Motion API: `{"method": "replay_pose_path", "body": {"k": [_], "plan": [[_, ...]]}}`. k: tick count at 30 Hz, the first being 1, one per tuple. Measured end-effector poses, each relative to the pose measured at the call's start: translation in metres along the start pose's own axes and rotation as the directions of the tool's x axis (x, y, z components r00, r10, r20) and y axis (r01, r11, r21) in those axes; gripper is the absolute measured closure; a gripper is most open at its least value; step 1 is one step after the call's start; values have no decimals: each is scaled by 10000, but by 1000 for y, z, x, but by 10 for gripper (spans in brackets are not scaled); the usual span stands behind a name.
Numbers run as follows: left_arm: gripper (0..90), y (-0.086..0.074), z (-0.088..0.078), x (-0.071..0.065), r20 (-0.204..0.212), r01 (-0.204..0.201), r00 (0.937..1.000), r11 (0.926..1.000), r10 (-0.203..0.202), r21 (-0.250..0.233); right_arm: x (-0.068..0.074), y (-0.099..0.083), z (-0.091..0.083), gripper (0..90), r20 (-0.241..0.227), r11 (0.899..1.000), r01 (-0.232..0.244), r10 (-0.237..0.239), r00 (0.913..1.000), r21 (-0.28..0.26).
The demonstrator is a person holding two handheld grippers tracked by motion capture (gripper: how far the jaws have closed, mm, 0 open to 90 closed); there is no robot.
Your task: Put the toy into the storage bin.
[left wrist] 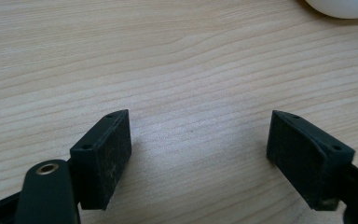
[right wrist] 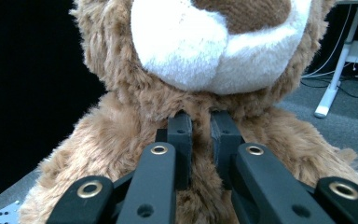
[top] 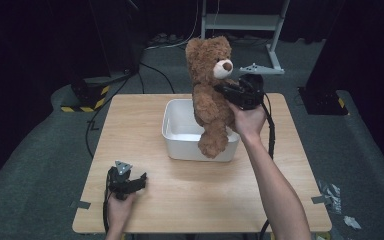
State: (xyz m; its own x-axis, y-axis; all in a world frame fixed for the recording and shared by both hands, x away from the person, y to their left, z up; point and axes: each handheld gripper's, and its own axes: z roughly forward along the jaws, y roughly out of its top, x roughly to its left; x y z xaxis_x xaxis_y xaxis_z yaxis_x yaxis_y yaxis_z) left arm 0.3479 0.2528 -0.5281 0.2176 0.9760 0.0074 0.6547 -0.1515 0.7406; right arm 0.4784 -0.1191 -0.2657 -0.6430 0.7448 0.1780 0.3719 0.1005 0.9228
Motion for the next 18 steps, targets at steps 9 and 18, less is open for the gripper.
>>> {"method": "replay_pose_path", "body": {"k": [9, 18], "plan": [[218, 0, 0, 0, 10, 30, 10000, 10000, -30, 19, 2, -1, 5, 817, 142, 9997, 253, -254, 9996, 65], [219, 0, 0, 0, 6, 21, 10000, 10000, -21, 14, 5, -2, 18, 817, 99, 9994, 274, -276, 9996, 203]]}}
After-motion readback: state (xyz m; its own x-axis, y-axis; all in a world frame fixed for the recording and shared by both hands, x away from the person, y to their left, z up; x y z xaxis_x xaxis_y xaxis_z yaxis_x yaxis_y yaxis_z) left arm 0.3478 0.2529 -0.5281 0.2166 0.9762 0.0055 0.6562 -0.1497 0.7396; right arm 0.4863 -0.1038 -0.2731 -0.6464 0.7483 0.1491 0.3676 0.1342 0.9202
